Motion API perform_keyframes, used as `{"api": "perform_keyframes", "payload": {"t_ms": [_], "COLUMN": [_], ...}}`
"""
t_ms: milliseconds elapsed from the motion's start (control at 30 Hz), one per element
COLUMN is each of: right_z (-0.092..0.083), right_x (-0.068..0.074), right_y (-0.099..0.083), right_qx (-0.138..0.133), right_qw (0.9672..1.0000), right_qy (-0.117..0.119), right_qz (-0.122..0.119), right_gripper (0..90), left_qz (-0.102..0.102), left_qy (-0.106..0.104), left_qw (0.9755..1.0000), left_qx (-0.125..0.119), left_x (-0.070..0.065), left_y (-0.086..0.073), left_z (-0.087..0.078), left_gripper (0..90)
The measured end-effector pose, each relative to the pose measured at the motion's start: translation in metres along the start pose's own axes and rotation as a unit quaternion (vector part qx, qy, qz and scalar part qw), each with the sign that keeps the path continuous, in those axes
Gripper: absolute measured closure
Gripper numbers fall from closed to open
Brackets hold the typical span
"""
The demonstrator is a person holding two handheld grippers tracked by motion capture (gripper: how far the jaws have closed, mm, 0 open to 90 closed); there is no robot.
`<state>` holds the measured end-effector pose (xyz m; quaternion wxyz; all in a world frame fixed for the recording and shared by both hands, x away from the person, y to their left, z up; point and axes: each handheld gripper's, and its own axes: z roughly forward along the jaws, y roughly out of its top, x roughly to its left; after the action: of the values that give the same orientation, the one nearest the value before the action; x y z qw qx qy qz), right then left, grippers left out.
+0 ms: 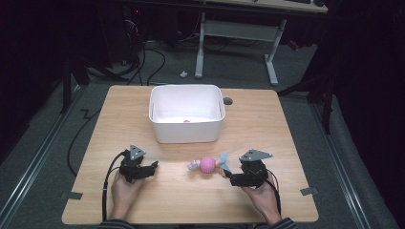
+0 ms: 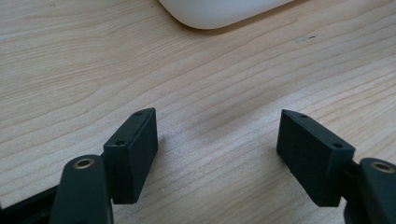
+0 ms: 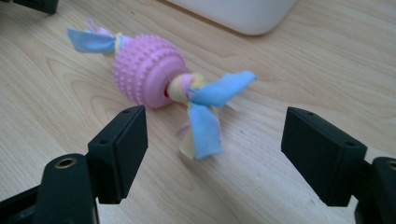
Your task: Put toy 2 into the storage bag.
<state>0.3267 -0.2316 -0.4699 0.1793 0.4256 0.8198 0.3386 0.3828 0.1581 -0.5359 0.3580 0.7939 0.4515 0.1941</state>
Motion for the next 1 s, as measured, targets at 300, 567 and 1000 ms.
{"api": "perform_keyframes", "payload": {"t_ms": [300, 567, 1000], "right_z": [0.005, 0.021, 0.047], "right_x": [0.012, 0.021, 0.033], "right_y": [0.023, 0.039, 0.056], "right_qx": [0.004, 0.021, 0.062], "right_qw": [0.9992, 0.9972, 0.9942], "right_qy": [0.022, 0.052, 0.05], "right_qz": [-0.033, -0.049, -0.072], "right_gripper": [22.9, 22.0, 20.5], "left_qz": [0.0, 0.003, 0.002], "left_qy": [0.0, -0.002, -0.001], "left_qw": [1.0, 1.0, 1.0], "left_qx": [0.0, 0.001, 0.001], "left_x": [0.0, 0.0, -0.001], "left_y": [0.0, 0.0, 0.0], "left_z": [0.0, 0.0, 0.0], "left_gripper": [29.3, 27.5, 26.9]}}
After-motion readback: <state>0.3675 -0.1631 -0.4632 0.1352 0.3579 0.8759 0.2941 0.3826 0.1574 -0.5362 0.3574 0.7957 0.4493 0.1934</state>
